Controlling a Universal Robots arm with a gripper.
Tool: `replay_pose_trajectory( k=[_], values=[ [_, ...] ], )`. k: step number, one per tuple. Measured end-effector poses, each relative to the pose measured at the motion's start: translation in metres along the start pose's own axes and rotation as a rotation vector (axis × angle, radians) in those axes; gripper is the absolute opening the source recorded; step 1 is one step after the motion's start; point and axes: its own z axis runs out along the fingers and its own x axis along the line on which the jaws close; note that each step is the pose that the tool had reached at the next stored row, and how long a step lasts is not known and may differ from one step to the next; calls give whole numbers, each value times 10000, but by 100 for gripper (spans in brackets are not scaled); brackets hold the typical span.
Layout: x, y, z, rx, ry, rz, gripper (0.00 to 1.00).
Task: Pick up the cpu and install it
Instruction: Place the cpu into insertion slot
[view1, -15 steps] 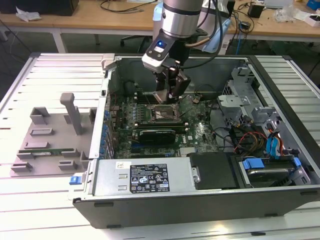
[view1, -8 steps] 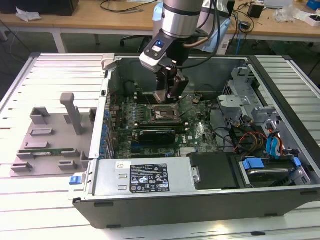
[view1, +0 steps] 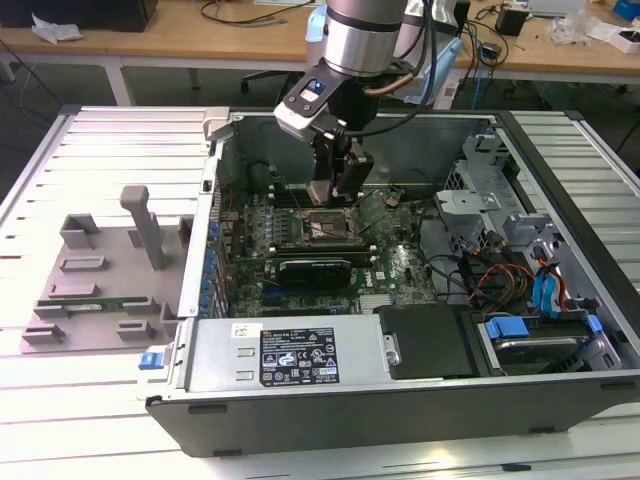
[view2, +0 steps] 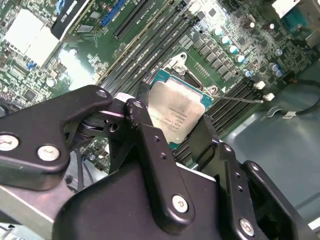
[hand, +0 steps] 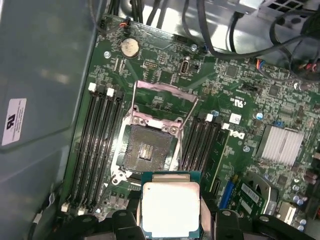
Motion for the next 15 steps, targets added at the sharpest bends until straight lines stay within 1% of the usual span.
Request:
replay_pose_trajectory(
  k=[2,8,15],
  values=[
    [0,0,1,17,17,278,55],
    [0,0,3,41,55,733,55],
    [0,1,5,86,139,1616,55]
  ],
)
